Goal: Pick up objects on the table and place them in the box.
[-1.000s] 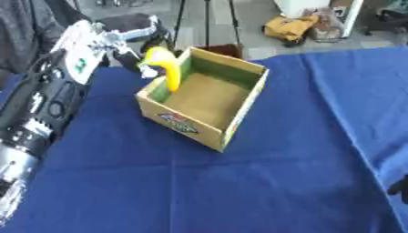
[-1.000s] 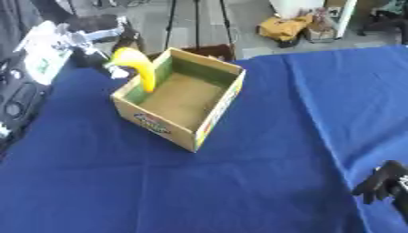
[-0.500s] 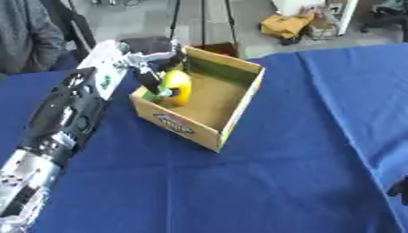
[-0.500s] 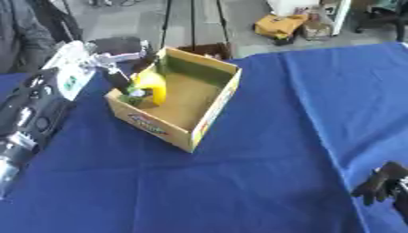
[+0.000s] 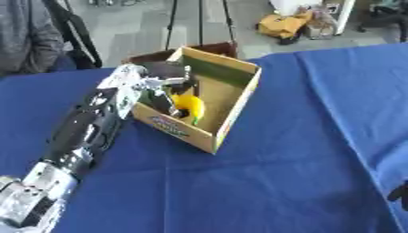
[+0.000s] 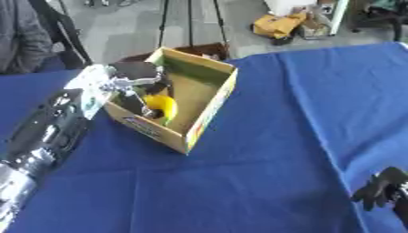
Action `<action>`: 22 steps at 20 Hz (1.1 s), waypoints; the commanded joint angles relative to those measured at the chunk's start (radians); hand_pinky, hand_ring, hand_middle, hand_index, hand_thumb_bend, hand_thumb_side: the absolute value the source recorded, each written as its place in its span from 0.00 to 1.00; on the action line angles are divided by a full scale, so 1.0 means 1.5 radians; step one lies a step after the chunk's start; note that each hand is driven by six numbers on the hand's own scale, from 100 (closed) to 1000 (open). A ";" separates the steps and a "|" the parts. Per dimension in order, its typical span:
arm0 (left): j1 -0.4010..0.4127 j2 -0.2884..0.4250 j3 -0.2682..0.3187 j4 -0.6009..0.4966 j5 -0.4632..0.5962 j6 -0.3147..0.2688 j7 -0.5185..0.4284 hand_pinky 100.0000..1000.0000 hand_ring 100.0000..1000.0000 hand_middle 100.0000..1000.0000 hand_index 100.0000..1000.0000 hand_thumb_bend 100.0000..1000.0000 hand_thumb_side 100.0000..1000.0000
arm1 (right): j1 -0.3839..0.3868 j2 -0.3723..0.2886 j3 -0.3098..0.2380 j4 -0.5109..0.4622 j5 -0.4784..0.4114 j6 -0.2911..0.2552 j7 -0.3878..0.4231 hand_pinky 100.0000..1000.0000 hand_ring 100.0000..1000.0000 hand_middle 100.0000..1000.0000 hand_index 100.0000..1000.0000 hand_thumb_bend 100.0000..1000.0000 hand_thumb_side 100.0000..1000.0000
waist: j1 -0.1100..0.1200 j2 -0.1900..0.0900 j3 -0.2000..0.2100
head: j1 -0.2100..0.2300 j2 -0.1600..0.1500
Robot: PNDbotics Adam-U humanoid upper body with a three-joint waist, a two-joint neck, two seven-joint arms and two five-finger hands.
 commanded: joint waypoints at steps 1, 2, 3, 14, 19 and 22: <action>-0.010 0.007 0.002 -0.003 -0.002 -0.006 0.013 0.50 0.36 0.32 0.57 0.50 0.54 | -0.010 -0.006 -0.003 -0.008 0.005 -0.001 0.002 0.47 0.29 0.19 0.40 0.00 0.77 | -0.004 -0.010 0.000 | 0.001 -0.008; -0.009 0.007 0.003 -0.003 -0.001 -0.009 0.018 0.50 0.37 0.34 0.57 0.53 0.61 | -0.010 -0.006 -0.003 -0.008 0.005 -0.001 0.002 0.47 0.29 0.19 0.40 0.00 0.77 | -0.004 -0.010 0.000 | 0.001 -0.008; -0.009 0.007 0.004 -0.004 0.002 -0.008 0.025 0.51 0.38 0.36 0.59 0.54 0.66 | -0.010 -0.005 -0.003 -0.008 0.005 -0.001 0.002 0.47 0.29 0.19 0.40 0.00 0.77 | -0.005 -0.010 0.001 | 0.000 -0.009; 0.004 0.028 0.002 -0.044 0.090 0.014 0.104 0.60 0.52 0.51 0.67 0.45 0.82 | -0.005 -0.006 -0.008 -0.007 0.003 -0.002 -0.002 0.47 0.29 0.19 0.40 0.00 0.77 | -0.008 -0.017 0.011 | -0.006 -0.009; 0.031 0.070 0.009 -0.133 0.249 0.060 0.145 0.61 0.53 0.52 0.67 0.36 0.70 | 0.001 -0.008 -0.011 -0.006 0.001 0.000 -0.005 0.47 0.29 0.19 0.40 0.00 0.77 | -0.011 -0.025 0.033 | -0.018 -0.006; 0.068 0.107 0.013 -0.229 0.369 0.100 0.148 0.62 0.53 0.51 0.66 0.40 0.54 | 0.003 -0.010 -0.014 -0.006 -0.001 -0.001 -0.008 0.47 0.29 0.19 0.40 0.00 0.76 | -0.013 -0.030 0.049 | -0.024 -0.006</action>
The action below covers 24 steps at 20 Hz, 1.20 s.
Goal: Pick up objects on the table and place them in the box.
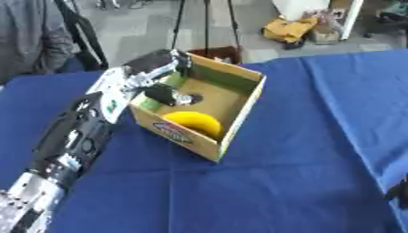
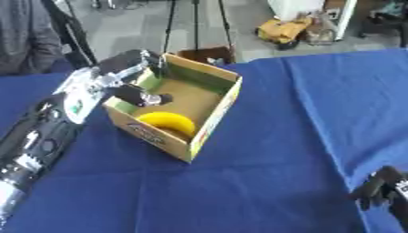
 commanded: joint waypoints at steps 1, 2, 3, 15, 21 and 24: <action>0.023 0.063 0.014 -0.115 0.116 0.038 0.000 0.62 0.53 0.51 0.67 0.40 0.51 | -0.004 -0.011 -0.009 -0.008 -0.004 -0.001 -0.005 0.47 0.29 0.19 0.40 0.00 0.76 | -0.004 -0.016 0.010 | -0.007 -0.003; 0.043 0.077 0.018 -0.154 0.145 0.051 -0.007 0.62 0.53 0.51 0.67 0.40 0.51 | -0.004 -0.011 -0.010 -0.008 -0.006 0.000 -0.006 0.47 0.29 0.19 0.40 0.00 0.76 | -0.005 -0.017 0.016 | -0.009 -0.003; 0.065 0.089 0.022 -0.192 0.171 0.061 -0.017 0.62 0.53 0.51 0.68 0.35 0.53 | -0.003 -0.012 -0.012 -0.008 -0.007 0.000 -0.007 0.47 0.29 0.19 0.40 0.00 0.76 | -0.005 -0.018 0.024 | -0.010 -0.002; 0.327 0.055 0.122 -0.437 0.382 0.185 -0.054 0.63 0.52 0.51 0.66 0.03 0.65 | 0.010 -0.006 -0.021 -0.013 -0.017 0.009 -0.015 0.46 0.29 0.19 0.40 0.00 0.77 | -0.017 -0.026 0.081 | -0.031 0.021; 0.375 0.015 0.140 -0.455 0.382 0.205 -0.069 0.63 0.52 0.50 0.66 0.00 0.71 | 0.018 -0.003 -0.025 -0.013 -0.019 0.010 -0.020 0.46 0.29 0.19 0.40 0.00 0.77 | -0.023 -0.029 0.090 | -0.028 0.039; 0.393 -0.003 0.142 -0.461 0.378 0.211 -0.078 0.63 0.52 0.50 0.66 0.00 0.73 | 0.020 0.000 -0.027 -0.013 -0.020 0.011 -0.023 0.46 0.29 0.19 0.40 0.00 0.77 | -0.026 -0.029 0.093 | -0.030 0.049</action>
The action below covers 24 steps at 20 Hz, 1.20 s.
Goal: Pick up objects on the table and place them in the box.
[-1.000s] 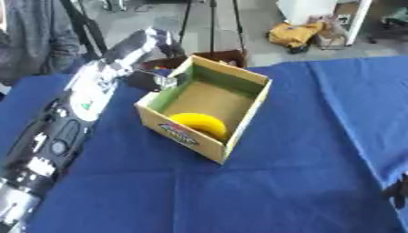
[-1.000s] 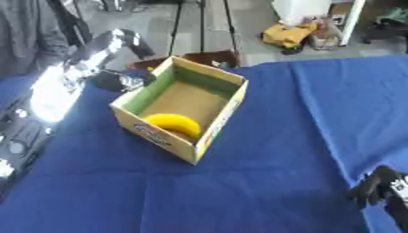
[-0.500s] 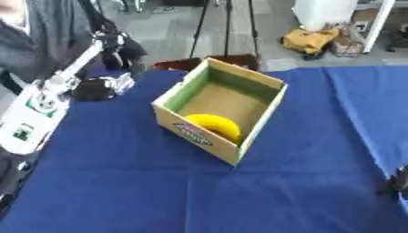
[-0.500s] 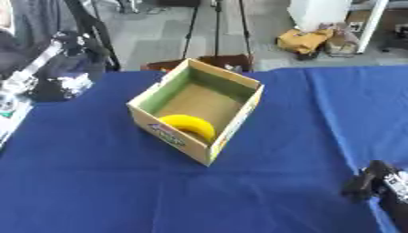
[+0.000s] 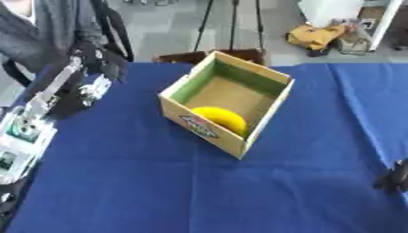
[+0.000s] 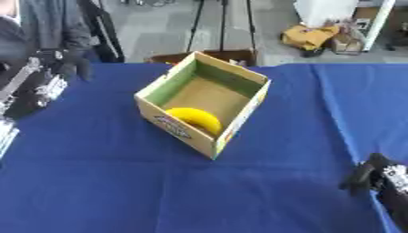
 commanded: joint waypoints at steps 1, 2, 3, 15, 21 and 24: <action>0.004 -0.005 0.012 -0.019 -0.001 0.007 -0.008 0.63 0.51 0.50 0.66 0.00 0.73 | -0.002 -0.002 -0.008 -0.013 -0.006 0.000 -0.006 0.46 0.29 0.19 0.40 0.00 0.77 | -0.003 -0.012 0.001 | -0.002 0.012; 0.007 -0.008 0.012 -0.019 -0.001 0.008 -0.010 0.63 0.51 0.50 0.66 0.00 0.74 | -0.001 -0.002 -0.008 -0.013 -0.005 0.000 -0.007 0.46 0.29 0.19 0.40 0.00 0.77 | -0.004 -0.012 0.002 | -0.003 0.014; 0.011 -0.012 0.012 -0.020 -0.001 0.009 -0.012 0.63 0.51 0.50 0.66 0.00 0.75 | -0.001 -0.002 -0.008 -0.013 -0.005 -0.001 -0.007 0.46 0.29 0.19 0.40 0.00 0.77 | -0.004 -0.011 0.003 | -0.002 0.016; 0.034 -0.037 0.008 -0.020 -0.004 0.016 -0.028 0.63 0.51 0.50 0.65 0.00 0.75 | 0.002 -0.002 -0.011 -0.012 -0.006 0.000 -0.018 0.47 0.30 0.23 0.42 0.00 0.78 | -0.007 -0.015 0.008 | 0.008 0.031; 0.039 -0.041 0.006 -0.019 -0.007 0.016 -0.033 0.63 0.51 0.50 0.65 0.00 0.75 | 0.004 -0.003 -0.011 -0.012 -0.006 0.000 -0.022 0.47 0.30 0.24 0.42 0.00 0.78 | -0.008 -0.015 0.009 | 0.009 0.032; 0.038 -0.041 0.004 -0.020 -0.007 0.015 -0.036 0.63 0.51 0.50 0.65 0.00 0.75 | 0.004 -0.002 -0.011 -0.011 -0.012 0.004 -0.021 0.46 0.30 0.24 0.42 0.00 0.79 | -0.009 -0.015 0.008 | 0.007 0.031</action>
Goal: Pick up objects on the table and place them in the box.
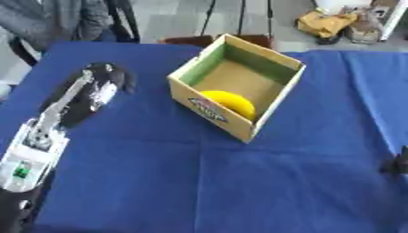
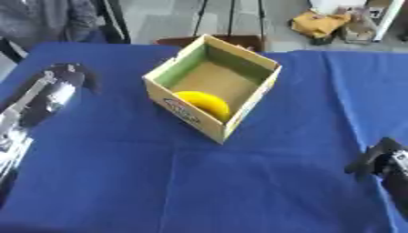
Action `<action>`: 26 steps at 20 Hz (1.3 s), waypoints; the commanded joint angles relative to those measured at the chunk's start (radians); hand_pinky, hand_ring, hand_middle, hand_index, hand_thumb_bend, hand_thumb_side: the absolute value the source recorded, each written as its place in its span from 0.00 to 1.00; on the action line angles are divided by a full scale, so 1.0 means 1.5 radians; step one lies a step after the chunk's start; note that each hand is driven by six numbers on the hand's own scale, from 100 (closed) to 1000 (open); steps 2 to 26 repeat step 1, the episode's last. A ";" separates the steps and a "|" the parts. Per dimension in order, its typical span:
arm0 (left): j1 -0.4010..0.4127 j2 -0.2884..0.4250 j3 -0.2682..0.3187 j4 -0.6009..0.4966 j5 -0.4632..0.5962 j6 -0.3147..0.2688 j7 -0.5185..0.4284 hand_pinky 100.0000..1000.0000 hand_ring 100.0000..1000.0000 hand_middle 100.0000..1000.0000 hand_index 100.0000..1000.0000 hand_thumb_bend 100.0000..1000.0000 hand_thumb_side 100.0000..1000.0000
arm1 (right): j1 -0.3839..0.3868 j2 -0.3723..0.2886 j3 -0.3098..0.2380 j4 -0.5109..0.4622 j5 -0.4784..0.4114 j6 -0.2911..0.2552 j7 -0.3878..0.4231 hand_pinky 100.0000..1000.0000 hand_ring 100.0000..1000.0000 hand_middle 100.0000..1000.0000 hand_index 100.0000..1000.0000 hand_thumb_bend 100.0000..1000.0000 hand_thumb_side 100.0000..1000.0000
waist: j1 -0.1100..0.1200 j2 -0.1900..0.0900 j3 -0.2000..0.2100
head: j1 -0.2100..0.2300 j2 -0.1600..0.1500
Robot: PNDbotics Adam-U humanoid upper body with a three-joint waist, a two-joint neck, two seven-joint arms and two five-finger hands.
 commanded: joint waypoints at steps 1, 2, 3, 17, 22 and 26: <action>-0.005 0.008 0.000 -0.015 -0.002 -0.001 -0.005 0.63 0.51 0.50 0.65 0.00 0.74 | -0.003 -0.007 -0.005 -0.011 -0.010 0.004 -0.001 0.46 0.30 0.24 0.42 0.00 0.79 | -0.001 -0.010 0.001 | 0.001 0.003; -0.005 0.008 0.000 -0.015 -0.002 -0.001 -0.005 0.63 0.51 0.50 0.65 0.00 0.74 | -0.003 -0.007 -0.005 -0.011 -0.010 0.004 -0.001 0.46 0.30 0.24 0.42 0.00 0.79 | -0.001 -0.010 0.001 | 0.001 0.003; -0.005 0.008 0.000 -0.015 -0.002 -0.001 -0.005 0.63 0.51 0.50 0.65 0.00 0.74 | -0.003 -0.007 -0.005 -0.011 -0.010 0.004 -0.001 0.46 0.30 0.24 0.42 0.00 0.79 | -0.001 -0.010 0.001 | 0.001 0.003; -0.005 0.008 0.000 -0.015 -0.002 -0.001 -0.005 0.63 0.51 0.50 0.65 0.00 0.74 | -0.003 -0.007 -0.005 -0.011 -0.010 0.004 -0.001 0.46 0.30 0.24 0.42 0.00 0.79 | -0.001 -0.010 0.001 | 0.001 0.003; -0.005 0.008 0.000 -0.015 -0.002 -0.001 -0.005 0.63 0.51 0.50 0.65 0.00 0.74 | -0.003 -0.007 -0.005 -0.011 -0.010 0.004 -0.001 0.46 0.30 0.24 0.42 0.00 0.79 | -0.001 -0.010 0.001 | 0.001 0.003; -0.005 0.008 0.000 -0.015 -0.002 -0.001 -0.005 0.63 0.51 0.50 0.65 0.00 0.74 | -0.003 -0.007 -0.005 -0.011 -0.010 0.004 -0.001 0.46 0.30 0.24 0.42 0.00 0.79 | -0.001 -0.010 0.001 | 0.001 0.003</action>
